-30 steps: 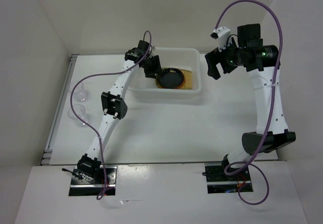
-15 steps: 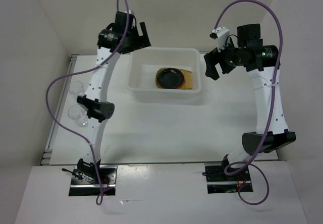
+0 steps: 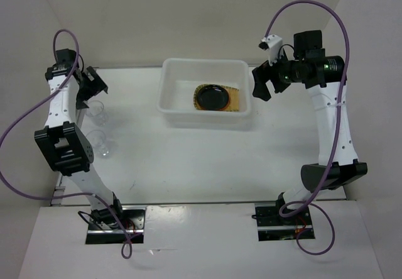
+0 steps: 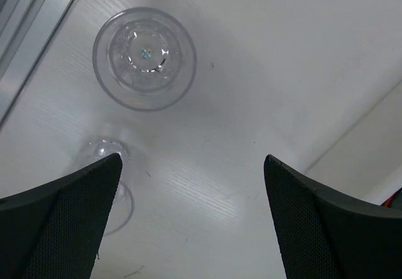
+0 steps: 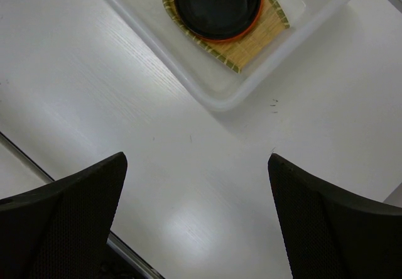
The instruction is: Place the mixed dishes into the plastic bin
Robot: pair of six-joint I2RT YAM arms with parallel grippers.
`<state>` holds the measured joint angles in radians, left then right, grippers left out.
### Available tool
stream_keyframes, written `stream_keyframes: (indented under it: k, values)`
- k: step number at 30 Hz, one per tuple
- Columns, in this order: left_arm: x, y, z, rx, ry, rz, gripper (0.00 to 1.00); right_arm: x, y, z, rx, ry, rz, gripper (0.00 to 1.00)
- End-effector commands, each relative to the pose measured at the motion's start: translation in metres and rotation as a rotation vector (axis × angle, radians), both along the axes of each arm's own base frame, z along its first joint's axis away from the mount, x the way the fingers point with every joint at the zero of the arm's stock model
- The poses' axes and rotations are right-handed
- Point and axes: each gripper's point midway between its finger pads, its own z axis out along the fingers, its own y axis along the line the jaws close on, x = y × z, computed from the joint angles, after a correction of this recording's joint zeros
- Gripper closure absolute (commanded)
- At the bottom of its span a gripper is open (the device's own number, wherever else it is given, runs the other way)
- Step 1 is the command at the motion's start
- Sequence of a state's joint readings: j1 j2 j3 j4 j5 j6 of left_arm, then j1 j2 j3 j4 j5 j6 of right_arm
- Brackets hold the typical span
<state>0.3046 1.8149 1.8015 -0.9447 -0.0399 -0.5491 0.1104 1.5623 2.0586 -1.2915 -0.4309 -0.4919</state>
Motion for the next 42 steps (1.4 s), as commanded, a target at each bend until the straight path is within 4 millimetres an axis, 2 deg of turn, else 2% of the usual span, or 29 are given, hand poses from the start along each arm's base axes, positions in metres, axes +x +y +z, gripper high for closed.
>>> stream_keyframes:
  k: [1, 2, 3, 7, 9, 14, 20, 24, 32, 35, 36, 39, 40, 41, 42]
  values:
    - [0.034, -0.023, 0.018, 0.029, -0.124, -0.203, 0.0, -0.001, 0.001, -0.003, 0.013, 0.015, 0.012, 0.03]
    - [0.037, -0.021, 0.016, 0.041, -0.119, -0.221, 0.0, -0.001, 0.001, -0.003, 0.013, 0.015, 0.012, 0.03]
    - [0.043, -0.014, 0.006, 0.055, -0.096, -0.207, 0.0, -0.001, 0.001, -0.003, 0.013, 0.015, 0.012, 0.03]
    - [0.049, -0.014, -0.028, 0.027, -0.021, -0.234, 0.0, -0.001, 0.0, -0.004, 0.006, 0.014, 0.006, 0.03]
    - [0.052, -0.015, -0.031, 0.026, -0.026, -0.247, 0.0, -0.001, 0.0, -0.007, 0.005, 0.023, 0.006, 0.03]
    - [0.054, -0.018, -0.06, -0.005, 0.008, -0.269, 0.0, -0.003, -0.004, -0.008, -0.009, 0.022, -0.008, 0.03]
    - [0.062, -0.009, -0.076, 0.022, 0.041, -0.269, 0.0, -0.002, -0.007, -0.011, -0.023, 0.029, -0.02, 0.03]
    - [0.071, -0.007, -0.077, 0.025, 0.032, -0.269, 0.0, -0.001, -0.008, -0.012, -0.03, 0.029, -0.027, 0.03]
    - [0.076, -0.001, -0.107, 0.03, 0.09, -0.276, 0.02, -0.003, -0.011, -0.015, -0.044, 0.036, -0.039, 0.03]
    - [0.078, 0.0, -0.114, 0.029, 0.102, -0.284, 0.14, -0.003, -0.013, -0.016, -0.051, 0.036, -0.046, 0.03]
    - [0.078, 0.0, -0.114, 0.034, 0.103, -0.292, 0.35, -0.003, -0.013, -0.019, -0.052, 0.045, -0.045, 0.03]
    - [0.076, -0.001, -0.113, 0.034, 0.103, -0.292, 0.75, -0.003, -0.015, -0.019, -0.059, 0.044, -0.052, 0.03]
    - [0.075, 0.001, -0.113, 0.042, 0.107, -0.287, 1.0, -0.003, -0.015, -0.019, -0.059, 0.044, -0.052, 0.03]
    - [0.072, 0.003, -0.114, 0.054, 0.123, -0.292, 1.0, -0.003, -0.015, -0.019, -0.059, 0.044, -0.052, 0.03]
    - [0.075, 0.004, -0.106, 0.062, 0.105, -0.292, 1.0, -0.003, -0.015, -0.019, -0.059, 0.044, -0.052, 0.03]
